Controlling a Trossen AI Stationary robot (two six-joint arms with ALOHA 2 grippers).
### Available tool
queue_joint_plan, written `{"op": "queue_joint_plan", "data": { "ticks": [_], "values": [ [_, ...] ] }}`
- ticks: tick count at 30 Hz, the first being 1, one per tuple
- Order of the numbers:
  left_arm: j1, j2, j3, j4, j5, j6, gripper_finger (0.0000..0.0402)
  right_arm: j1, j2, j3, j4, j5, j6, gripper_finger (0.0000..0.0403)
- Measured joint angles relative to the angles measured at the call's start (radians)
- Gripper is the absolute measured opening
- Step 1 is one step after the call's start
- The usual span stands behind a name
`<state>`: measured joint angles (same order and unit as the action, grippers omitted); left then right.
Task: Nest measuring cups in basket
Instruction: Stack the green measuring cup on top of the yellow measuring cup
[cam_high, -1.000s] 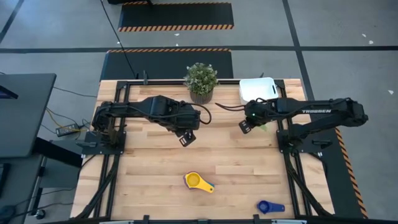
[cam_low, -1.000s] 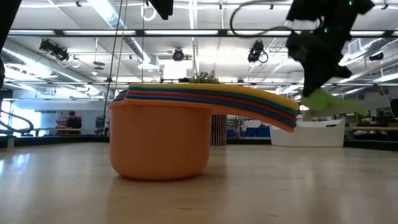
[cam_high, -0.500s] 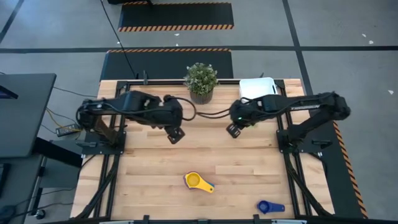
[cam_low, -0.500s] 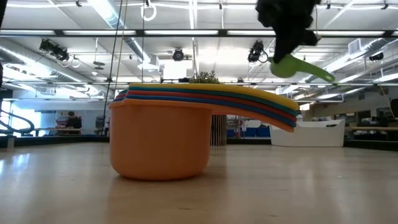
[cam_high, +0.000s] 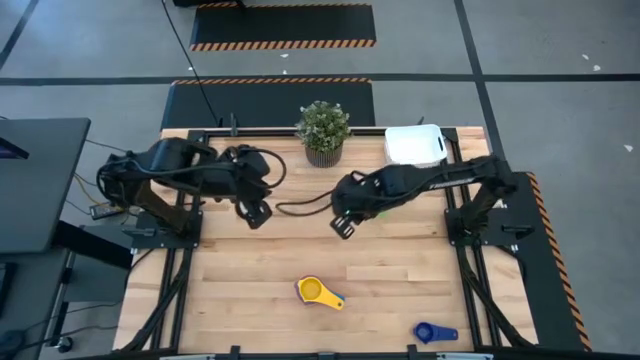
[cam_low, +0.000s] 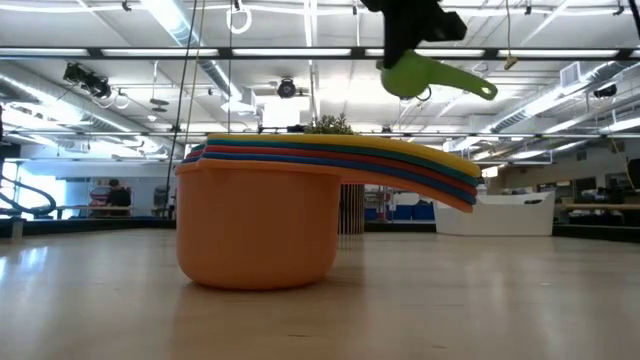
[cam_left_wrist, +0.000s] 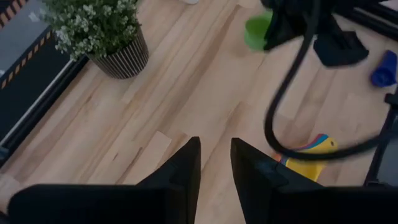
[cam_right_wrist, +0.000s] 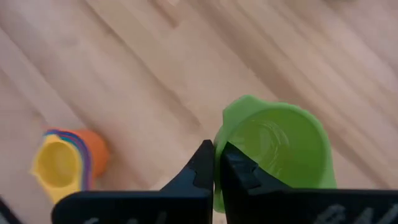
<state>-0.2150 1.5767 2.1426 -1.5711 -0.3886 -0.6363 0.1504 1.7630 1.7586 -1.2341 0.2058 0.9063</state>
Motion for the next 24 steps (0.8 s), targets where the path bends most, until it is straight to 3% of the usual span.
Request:
{"op": "queue_joint_plan", "data": {
  "ticks": [12,17,24],
  "values": [
    [-0.071,-0.073,0.000,0.000,-0.001,0.059,0.0095,0.192,0.152,0.192,-0.042,0.003,0.152,0.0011],
    [-0.081,-0.095,0.000,0.000,-0.003,0.064,0.0095,0.269,0.182,0.217,-0.047,0.011,0.257,0.0011],
    [-0.074,-0.137,0.000,0.000,-0.019,0.092,0.0095,0.336,0.240,0.218,0.082,-0.010,0.359,0.0010]
  ]
}}
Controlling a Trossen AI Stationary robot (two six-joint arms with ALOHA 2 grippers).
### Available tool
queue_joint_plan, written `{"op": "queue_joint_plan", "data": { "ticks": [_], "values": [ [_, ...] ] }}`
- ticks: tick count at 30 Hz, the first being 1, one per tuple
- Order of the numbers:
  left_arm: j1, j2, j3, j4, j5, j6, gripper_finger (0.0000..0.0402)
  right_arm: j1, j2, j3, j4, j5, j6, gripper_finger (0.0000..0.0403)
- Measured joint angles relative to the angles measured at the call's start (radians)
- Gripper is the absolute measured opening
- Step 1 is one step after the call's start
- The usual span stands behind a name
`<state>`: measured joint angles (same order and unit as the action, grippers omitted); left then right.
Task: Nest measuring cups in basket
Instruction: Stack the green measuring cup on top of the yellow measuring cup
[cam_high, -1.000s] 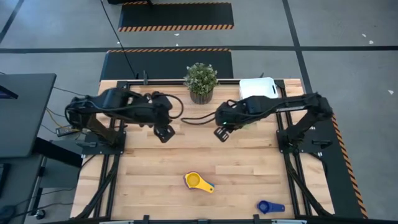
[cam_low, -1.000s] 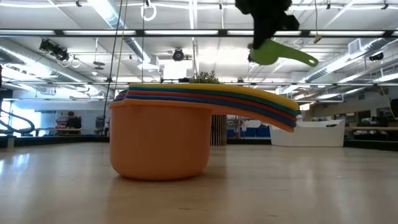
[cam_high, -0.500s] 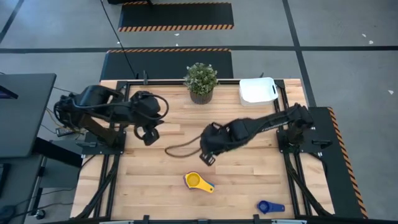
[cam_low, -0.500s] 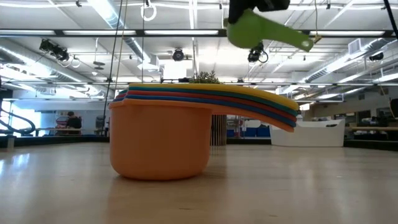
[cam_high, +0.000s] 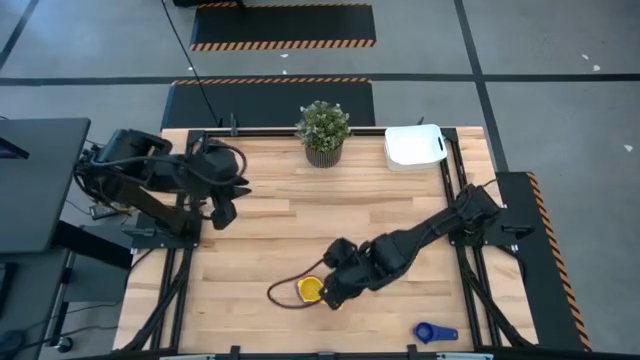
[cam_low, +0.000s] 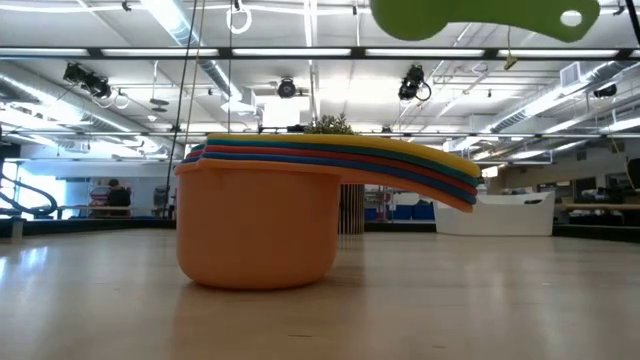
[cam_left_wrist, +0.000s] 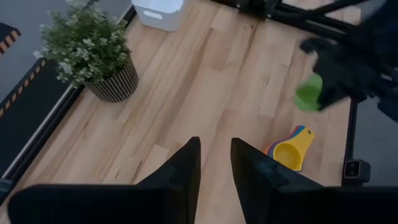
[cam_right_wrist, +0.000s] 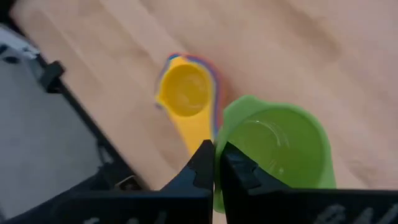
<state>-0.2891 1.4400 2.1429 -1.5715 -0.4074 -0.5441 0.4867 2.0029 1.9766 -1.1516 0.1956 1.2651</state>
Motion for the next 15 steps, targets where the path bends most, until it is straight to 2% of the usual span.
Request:
{"op": "queue_joint_plan", "data": {
  "ticks": [9,15],
  "values": [
    [-0.007,-0.026,-0.008,0.001,0.010,0.032,0.0095,-0.022,0.073,0.003,0.234,-0.003,0.049,0.0010],
    [-0.007,-0.029,-0.008,0.001,0.012,0.093,0.0095,-0.060,0.156,0.046,0.230,-0.059,0.012,0.0010]
  ]
}}
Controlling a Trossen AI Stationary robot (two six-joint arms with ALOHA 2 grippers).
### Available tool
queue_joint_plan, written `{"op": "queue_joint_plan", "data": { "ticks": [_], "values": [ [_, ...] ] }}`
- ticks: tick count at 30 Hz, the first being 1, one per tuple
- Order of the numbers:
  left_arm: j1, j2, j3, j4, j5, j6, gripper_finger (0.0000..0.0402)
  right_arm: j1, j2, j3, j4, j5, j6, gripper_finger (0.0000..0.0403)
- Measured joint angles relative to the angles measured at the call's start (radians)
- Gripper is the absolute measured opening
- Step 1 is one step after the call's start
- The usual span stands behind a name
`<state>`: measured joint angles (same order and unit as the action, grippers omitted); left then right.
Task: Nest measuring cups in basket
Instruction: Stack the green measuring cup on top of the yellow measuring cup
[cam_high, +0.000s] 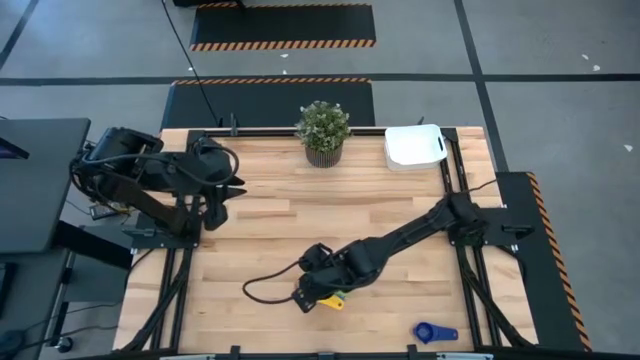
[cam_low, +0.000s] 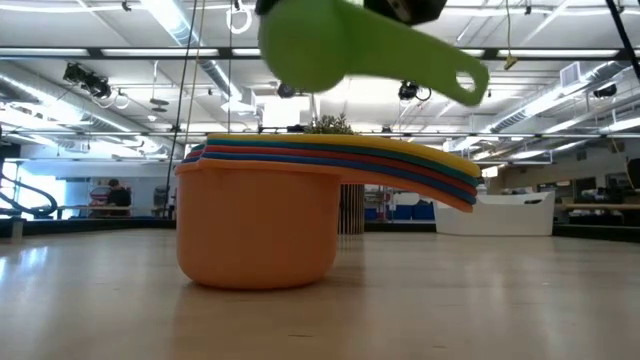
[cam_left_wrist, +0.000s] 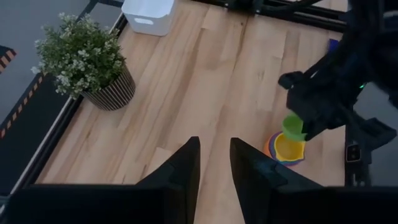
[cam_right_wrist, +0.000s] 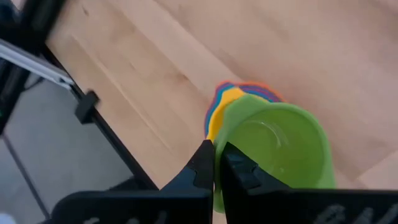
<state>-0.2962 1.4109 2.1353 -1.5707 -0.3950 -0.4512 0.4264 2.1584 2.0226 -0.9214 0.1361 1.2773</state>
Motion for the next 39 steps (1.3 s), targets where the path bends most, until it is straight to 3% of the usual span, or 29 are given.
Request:
{"op": "queue_joint_plan", "data": {
  "ticks": [8,19,26,39],
  "values": [
    [0.002,-0.001,0.000,0.000,-0.001,0.027,0.0095,-0.026,0.051,0.026,-0.015,-0.085,-0.020,0.0010],
    [0.003,-0.001,0.000,0.000,-0.001,0.053,0.0095,-0.029,0.056,0.024,-0.021,-0.119,-0.059,0.0010],
    [0.003,-0.001,0.000,0.000,-0.001,0.055,0.0095,-0.033,0.101,0.023,0.002,-0.206,-0.078,0.0010],
    [0.003,0.000,0.000,0.000,-0.002,0.075,0.0095,-0.039,0.116,0.023,0.008,-0.256,-0.129,0.0017]
  ]
}}
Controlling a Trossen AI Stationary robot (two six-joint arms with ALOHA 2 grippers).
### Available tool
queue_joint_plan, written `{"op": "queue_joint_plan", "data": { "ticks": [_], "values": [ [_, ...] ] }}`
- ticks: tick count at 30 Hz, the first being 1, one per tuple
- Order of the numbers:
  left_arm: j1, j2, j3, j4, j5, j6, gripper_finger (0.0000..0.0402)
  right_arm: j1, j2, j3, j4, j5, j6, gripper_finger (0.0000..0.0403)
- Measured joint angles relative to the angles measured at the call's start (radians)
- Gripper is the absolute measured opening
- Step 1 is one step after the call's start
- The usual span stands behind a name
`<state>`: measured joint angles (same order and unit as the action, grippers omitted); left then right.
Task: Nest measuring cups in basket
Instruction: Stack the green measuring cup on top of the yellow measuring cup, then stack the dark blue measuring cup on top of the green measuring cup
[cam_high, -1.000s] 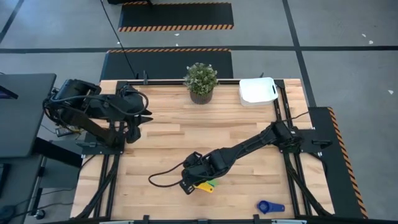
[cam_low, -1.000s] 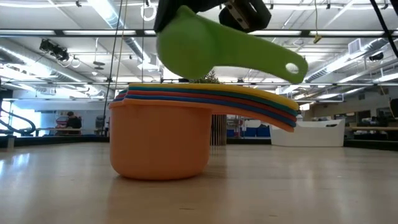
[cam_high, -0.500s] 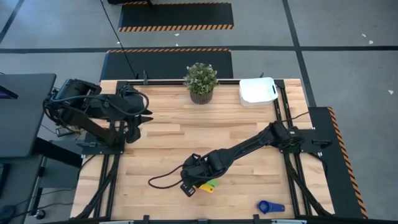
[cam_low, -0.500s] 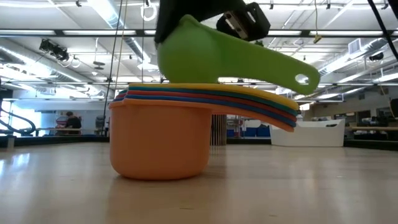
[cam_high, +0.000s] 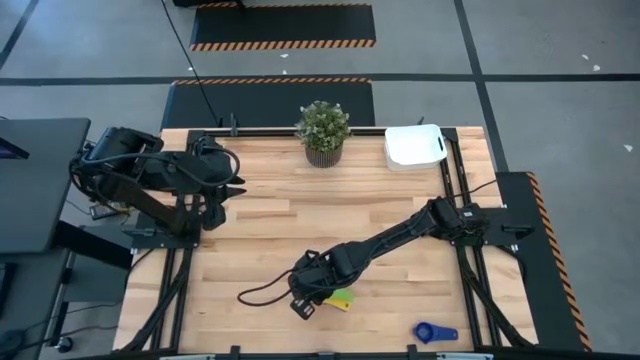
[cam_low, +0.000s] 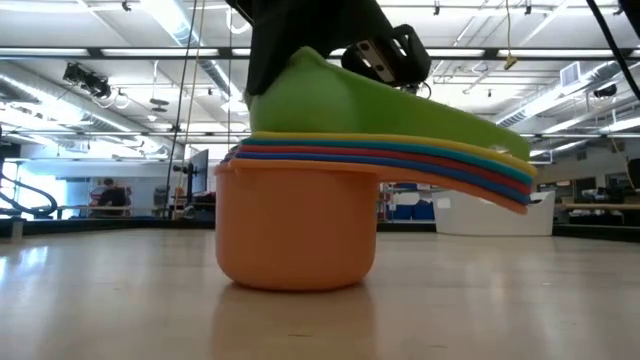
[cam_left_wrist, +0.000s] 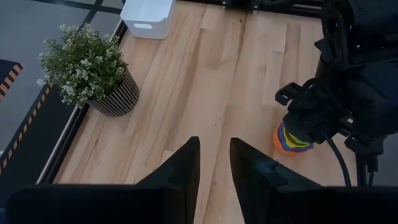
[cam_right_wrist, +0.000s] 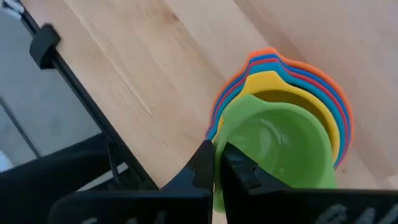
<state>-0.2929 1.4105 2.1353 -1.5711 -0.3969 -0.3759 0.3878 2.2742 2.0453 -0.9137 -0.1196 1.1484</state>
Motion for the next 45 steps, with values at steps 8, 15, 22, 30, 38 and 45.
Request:
{"op": "queue_joint_plan", "data": {
  "ticks": [8,15,22,30,38,45],
  "values": [
    [0.000,0.000,0.000,0.000,0.000,0.006,0.0095,-0.020,0.000,0.000,0.002,-0.040,-0.102,0.0066],
    [0.000,0.000,0.000,0.000,0.000,0.006,0.0095,-0.055,-0.006,0.000,-0.005,-0.086,-0.146,0.0067],
    [0.000,0.000,0.000,0.000,0.001,0.007,0.0095,-0.071,-0.037,0.063,-0.114,-0.072,-0.224,0.0044],
    [0.000,0.000,0.000,0.000,0.001,0.032,0.0095,-0.034,-0.108,0.254,-0.349,0.161,-0.201,0.0008],
    [-0.002,0.001,0.000,0.000,0.001,0.030,0.0095,0.038,-0.248,0.288,-0.484,0.393,-0.159,0.0004],
    [-0.002,0.004,0.000,0.000,0.001,-0.054,0.0095,0.100,-0.374,0.288,-0.583,0.468,-0.292,0.0003]
  ]
}}
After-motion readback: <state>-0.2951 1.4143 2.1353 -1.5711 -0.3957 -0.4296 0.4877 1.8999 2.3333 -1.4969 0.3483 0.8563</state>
